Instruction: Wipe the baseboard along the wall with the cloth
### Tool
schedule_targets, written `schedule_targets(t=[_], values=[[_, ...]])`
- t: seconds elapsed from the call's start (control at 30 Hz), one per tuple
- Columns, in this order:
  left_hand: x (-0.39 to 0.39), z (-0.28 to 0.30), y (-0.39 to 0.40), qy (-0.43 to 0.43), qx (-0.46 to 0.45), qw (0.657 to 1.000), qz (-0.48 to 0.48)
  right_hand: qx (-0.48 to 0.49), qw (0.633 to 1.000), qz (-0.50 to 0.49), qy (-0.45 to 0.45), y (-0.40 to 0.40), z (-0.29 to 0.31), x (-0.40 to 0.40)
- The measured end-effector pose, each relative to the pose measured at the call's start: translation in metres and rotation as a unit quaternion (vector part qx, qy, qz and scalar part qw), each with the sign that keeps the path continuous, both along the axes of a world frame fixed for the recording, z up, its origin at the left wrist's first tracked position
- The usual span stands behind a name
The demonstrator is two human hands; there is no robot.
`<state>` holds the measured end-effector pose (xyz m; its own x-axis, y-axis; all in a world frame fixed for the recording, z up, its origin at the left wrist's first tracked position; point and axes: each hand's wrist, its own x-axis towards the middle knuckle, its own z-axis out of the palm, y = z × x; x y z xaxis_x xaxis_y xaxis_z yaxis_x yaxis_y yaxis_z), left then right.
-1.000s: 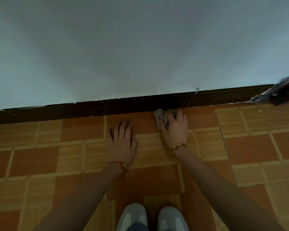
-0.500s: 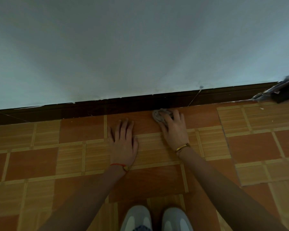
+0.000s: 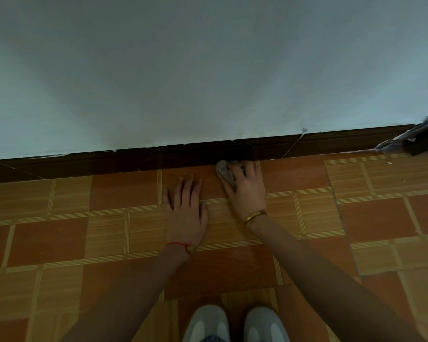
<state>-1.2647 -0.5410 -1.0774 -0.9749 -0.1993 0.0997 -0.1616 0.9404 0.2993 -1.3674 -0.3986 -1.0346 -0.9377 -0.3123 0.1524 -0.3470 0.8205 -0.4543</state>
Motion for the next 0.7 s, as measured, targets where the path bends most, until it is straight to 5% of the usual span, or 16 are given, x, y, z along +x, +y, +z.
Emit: schedule_targets(t=[0.17, 0.43, 0.7], values=[[0.000, 0.001, -0.001, -0.006, 0.004, 1.000, -0.004, 0.008, 1.000, -0.019, 0.001, 0.022, -0.001, -0.011], [0.001, 0.001, -0.001, -0.020, 0.005, 1.000, -0.001, -0.006, 0.970, -0.243, -0.016, 0.084, 0.005, -0.030], [0.001, 0.003, 0.000, -0.010, 0.009, 1.000, 0.002, 0.013, 0.994, -0.104, -0.030, 0.049, 0.001, -0.017]])
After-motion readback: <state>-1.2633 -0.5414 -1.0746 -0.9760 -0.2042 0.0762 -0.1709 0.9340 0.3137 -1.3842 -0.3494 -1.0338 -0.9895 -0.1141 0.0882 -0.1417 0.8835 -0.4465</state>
